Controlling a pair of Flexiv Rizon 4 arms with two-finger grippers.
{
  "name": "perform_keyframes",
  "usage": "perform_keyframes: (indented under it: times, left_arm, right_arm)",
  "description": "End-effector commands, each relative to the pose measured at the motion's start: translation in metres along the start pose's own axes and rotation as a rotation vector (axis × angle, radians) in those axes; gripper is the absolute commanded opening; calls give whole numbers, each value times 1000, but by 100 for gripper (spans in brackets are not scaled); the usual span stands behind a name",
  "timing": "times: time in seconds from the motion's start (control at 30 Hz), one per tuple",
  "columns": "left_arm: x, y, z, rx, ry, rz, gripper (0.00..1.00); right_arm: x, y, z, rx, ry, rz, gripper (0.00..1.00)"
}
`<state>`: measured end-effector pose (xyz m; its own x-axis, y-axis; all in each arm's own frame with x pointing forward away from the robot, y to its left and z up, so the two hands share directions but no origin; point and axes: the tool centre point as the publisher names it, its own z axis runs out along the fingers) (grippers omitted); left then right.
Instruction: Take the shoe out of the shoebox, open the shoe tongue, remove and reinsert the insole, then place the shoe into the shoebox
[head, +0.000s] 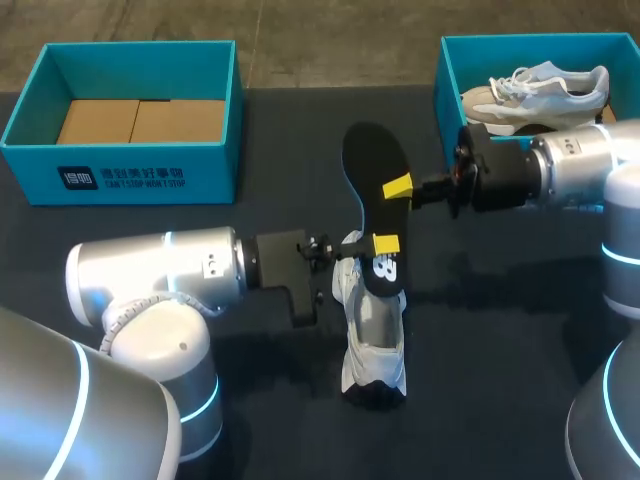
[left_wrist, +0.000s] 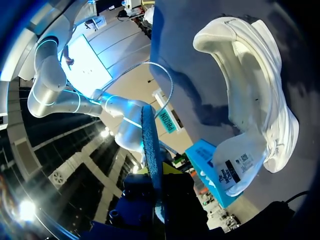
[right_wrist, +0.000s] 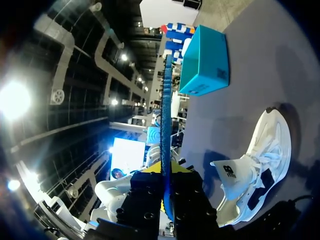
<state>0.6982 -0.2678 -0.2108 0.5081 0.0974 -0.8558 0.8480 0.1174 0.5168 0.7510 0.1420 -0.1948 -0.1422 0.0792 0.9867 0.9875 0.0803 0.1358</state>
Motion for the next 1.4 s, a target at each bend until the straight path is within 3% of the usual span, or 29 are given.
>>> perform_keyframes:
  times: [0.03, 0.07, 0.1, 0.13, 0.37, 0.6, 0.9, 1.0, 1.4]
  left_arm:
    - [-2, -3, -2, -3, 2, -7, 10]
    - [-3, -2, -2, -3, 2, -8, 44]
    - [-4, -2, -3, -3, 2, -8, 93]
    - [-5, -2, -4, -6, -4, -11, 100]
    - [-13, -1, -17, -15, -7, -35, 100]
    - [-23, 7, -44, -14, 9, -96, 100]
    - [-32, 24, -82, 52, 73, -195, 100]
    - [-46, 35, -98, 88, 102, -203, 100]
    - [-46, 35, -98, 88, 102, -203, 100]
  right_arm:
    - [-1, -2, 0, -2, 3, 2, 0]
    - [-1, -3, 1, -2, 3, 3, 0]
    - [-1, -3, 1, -1, 3, 2, 0]
    - [-1, -3, 1, -1, 3, 2, 0]
    - [0, -6, -3, -3, 2, -1, 0]
    - [-3, -10, -8, -2, -5, 12, 0]
    - [-9, -19, -12, -7, -8, 19, 0]
    - [-9, -20, -12, 5, -11, 25, 0]
    - [-9, -20, -12, 5, -11, 25, 0]
